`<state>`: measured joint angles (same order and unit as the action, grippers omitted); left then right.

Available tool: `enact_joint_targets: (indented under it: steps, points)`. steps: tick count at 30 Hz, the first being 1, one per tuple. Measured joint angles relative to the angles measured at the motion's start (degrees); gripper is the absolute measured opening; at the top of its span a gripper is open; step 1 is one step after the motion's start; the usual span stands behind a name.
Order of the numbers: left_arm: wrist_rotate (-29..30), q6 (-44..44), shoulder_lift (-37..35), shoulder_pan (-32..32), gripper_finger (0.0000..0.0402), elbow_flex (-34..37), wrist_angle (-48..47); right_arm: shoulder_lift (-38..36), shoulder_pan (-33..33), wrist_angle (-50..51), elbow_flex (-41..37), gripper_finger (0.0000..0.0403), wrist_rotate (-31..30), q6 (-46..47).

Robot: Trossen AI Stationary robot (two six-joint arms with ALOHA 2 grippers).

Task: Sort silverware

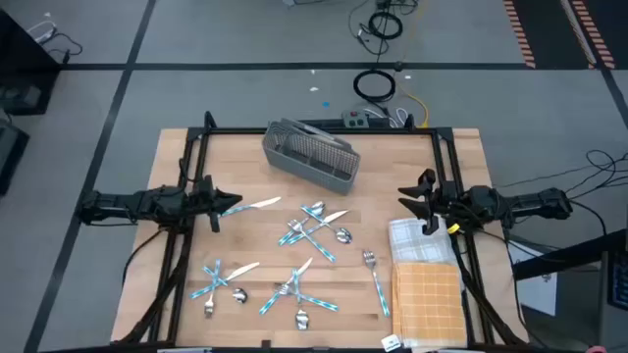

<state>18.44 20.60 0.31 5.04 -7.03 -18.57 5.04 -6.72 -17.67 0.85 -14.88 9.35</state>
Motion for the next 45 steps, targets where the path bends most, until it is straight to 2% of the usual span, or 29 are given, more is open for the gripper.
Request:
enact_joint_targets:
  steps: [35, 40, 45]
  points:
    - [0.00, -0.01, 0.00, 0.00, 0.0017, 0.00, -0.02, 0.02, -0.02, -0.17, 0.01, 0.0130, 0.01, 0.43]
    - [0.01, 0.00, 0.00, 0.02, 0.0017, 0.00, 0.00, 0.06, 0.00, -4.23, 0.00, 0.0130, 0.00, 1.12]
    - [0.02, 0.00, 0.00, 0.02, 0.0017, 0.00, -0.02, 0.10, 0.00, -7.55, -0.01, 0.0130, -0.34, 6.77]
